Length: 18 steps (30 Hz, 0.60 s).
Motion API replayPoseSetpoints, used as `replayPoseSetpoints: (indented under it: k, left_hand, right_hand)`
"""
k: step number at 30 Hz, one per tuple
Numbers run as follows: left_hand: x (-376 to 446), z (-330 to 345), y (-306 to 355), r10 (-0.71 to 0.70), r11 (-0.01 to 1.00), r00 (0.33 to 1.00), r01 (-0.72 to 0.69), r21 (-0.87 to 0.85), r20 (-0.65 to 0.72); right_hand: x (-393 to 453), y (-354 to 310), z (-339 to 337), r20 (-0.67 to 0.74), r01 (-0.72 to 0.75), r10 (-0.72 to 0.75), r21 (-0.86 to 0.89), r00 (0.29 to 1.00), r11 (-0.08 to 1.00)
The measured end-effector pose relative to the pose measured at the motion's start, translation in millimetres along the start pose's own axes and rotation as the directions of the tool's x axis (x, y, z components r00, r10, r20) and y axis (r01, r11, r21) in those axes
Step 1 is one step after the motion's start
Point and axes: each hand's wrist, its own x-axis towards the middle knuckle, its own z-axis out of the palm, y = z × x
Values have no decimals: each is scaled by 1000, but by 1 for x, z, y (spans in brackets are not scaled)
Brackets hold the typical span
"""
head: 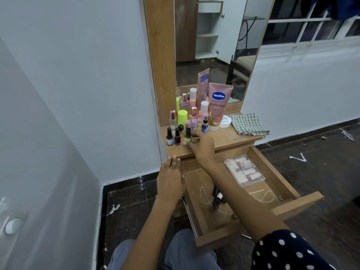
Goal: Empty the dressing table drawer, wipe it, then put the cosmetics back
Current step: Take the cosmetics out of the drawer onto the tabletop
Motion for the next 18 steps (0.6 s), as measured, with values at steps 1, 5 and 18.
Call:
replayPoseSetpoints:
  k: [1,5,18]
  left_hand:
    - [1,0,0,1,1000,1000,-1,3,1]
    - [2,1,1,-8,1000,1000,8,-3,-5]
    - [1,7,-2,8,999,1000,-9,-31,-27]
  right_hand:
    - [2,-1,3,-7,-18,18,5,1000,1000]
    - [3,-2,12,-46,-13,14,23,999,1000]
    - [-32,38,-99,630,246,-102,-147,770,958]
